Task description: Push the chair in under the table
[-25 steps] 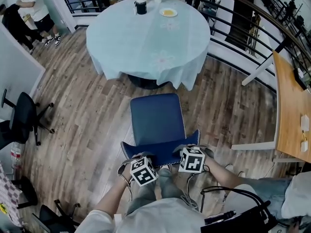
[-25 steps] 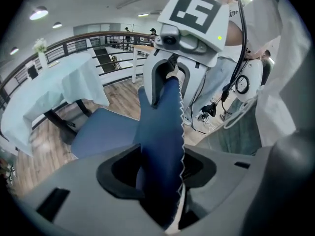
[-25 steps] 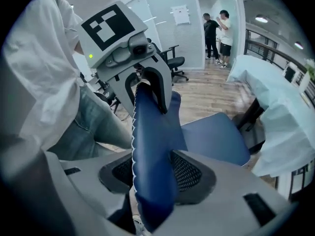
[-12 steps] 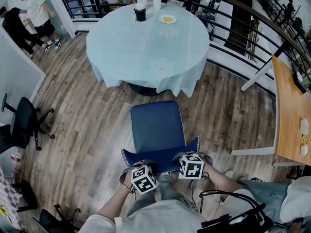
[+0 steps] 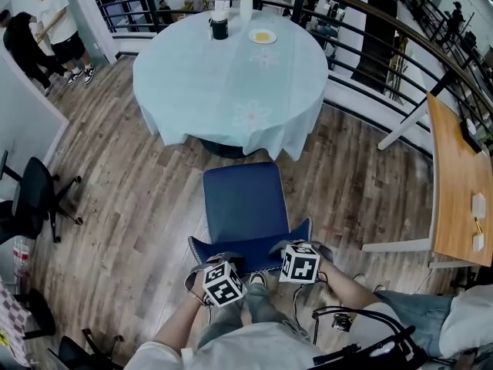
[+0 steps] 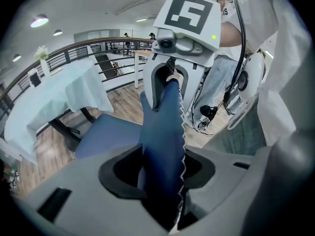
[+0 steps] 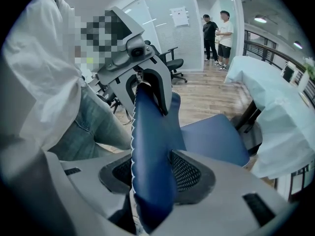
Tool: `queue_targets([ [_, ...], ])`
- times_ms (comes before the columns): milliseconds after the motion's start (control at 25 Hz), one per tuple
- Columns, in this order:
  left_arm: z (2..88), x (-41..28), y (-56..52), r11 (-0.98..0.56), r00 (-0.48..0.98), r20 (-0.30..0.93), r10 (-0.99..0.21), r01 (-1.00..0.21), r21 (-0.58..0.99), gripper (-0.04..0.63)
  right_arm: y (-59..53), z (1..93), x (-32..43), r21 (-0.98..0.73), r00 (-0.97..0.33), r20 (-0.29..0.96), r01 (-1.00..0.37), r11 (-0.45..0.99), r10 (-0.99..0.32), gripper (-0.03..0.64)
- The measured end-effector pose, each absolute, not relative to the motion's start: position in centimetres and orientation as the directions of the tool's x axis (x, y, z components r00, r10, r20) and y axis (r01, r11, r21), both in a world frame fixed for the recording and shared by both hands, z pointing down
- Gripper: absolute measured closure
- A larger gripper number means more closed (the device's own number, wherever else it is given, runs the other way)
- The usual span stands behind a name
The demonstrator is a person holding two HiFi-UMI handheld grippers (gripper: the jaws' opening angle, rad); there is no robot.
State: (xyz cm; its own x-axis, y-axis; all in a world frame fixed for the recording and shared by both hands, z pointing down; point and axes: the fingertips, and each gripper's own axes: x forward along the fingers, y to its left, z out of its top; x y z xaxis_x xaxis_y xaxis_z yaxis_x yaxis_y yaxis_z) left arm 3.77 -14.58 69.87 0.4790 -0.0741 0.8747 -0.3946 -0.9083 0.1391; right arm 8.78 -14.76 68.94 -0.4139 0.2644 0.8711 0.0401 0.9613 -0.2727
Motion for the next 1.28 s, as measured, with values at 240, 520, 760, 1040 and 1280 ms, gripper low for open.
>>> queue_targets([
  [240, 69.9, 3.9, -16.7, -0.908, 0.484, 0.872, -0.076, -0.395, 0.140, 0.410, -16.8, 68.9, 8.9, -0.274, -0.417, 0.870, 0.037, 0.961, 0.264, 0.423],
  [520, 69.9, 4.0, -18.9, -0.908, 0.488, 0.868, -0.093, -0.399, 0.127, 0.410, -19.1, 68.9, 8.9, -0.261, -0.427, 0.869, 0.035, 0.965, 0.251, 0.423],
  [760, 69.9, 4.1, -21.0, -0.910, 0.493, 0.864, -0.105, -0.398, 0.116, 0.408, -21.1, 68.9, 8.9, -0.265, -0.426, 0.868, 0.031, 0.964, 0.253, 0.423],
  [1040, 70.0, 4.3, -24.1, -0.914, 0.500, 0.861, -0.091, -0.385, 0.127, 0.408, -24.2, 69.4, 9.1, -0.276, -0.437, 0.863, 0.007, 0.961, 0.252, 0.422],
  [1280, 70.1, 4.5, -26.4, -0.915, 0.503, 0.858, -0.104, -0.386, 0.116, 0.408, -26.5, 69.4, 9.2, -0.270, -0.435, 0.866, 0.005, 0.963, 0.245, 0.422],
])
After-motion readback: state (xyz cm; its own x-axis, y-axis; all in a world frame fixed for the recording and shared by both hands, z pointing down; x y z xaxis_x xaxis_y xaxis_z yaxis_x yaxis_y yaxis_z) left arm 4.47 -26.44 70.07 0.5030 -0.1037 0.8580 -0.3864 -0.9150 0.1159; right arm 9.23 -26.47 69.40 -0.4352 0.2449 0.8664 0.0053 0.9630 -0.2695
